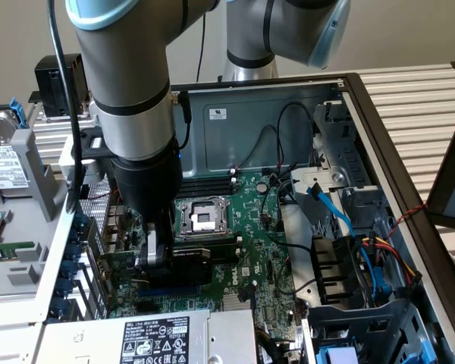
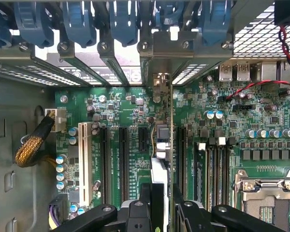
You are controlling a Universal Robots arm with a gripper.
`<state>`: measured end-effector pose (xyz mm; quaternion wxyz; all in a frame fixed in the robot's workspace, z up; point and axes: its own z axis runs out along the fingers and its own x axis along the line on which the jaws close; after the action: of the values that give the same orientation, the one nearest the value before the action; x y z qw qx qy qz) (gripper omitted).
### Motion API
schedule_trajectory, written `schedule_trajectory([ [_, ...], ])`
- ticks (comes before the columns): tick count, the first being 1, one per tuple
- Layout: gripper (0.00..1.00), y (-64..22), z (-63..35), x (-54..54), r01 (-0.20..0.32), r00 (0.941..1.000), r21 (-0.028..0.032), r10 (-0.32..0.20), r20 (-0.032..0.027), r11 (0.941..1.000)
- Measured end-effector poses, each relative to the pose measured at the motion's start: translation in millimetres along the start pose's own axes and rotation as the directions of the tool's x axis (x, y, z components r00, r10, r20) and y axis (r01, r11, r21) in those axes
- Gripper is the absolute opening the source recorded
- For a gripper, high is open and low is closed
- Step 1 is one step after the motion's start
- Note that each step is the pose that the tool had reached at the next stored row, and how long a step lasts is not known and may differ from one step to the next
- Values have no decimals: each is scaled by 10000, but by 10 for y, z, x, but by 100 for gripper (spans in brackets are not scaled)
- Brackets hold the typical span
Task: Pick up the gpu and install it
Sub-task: 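Insert the gpu into the slot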
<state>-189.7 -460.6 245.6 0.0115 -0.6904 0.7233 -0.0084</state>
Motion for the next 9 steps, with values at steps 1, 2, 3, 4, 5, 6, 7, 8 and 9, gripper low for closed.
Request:
schedule_trajectory([
  [1, 27, 0, 0, 0, 0, 10000, -1, 0, 0, 10000],
  [2, 27, 0, 0, 0, 0, 10000, 0, 0, 0, 10000],
  [3, 27, 0, 0, 0, 0, 10000, 0, 0, 0, 10000],
  [4, 27, 0, 0, 0, 0, 10000, -1, 0, 0, 10000],
  [5, 27, 0, 0, 0, 0, 10000, 0, 0, 0, 10000],
  [6, 27, 1, 0, 0, 0, 10000, -1, 0, 1, 10000],
  [7, 27, 2, 0, 0, 0, 10000, -1, 0, 4, 10000],
  [8, 27, 2, -1, 0, 0, 10000, -5, 0, 9, 10000],
  [9, 27, 3, 0, 0, -1, 10000, -10, 1, 14, 10000],
])
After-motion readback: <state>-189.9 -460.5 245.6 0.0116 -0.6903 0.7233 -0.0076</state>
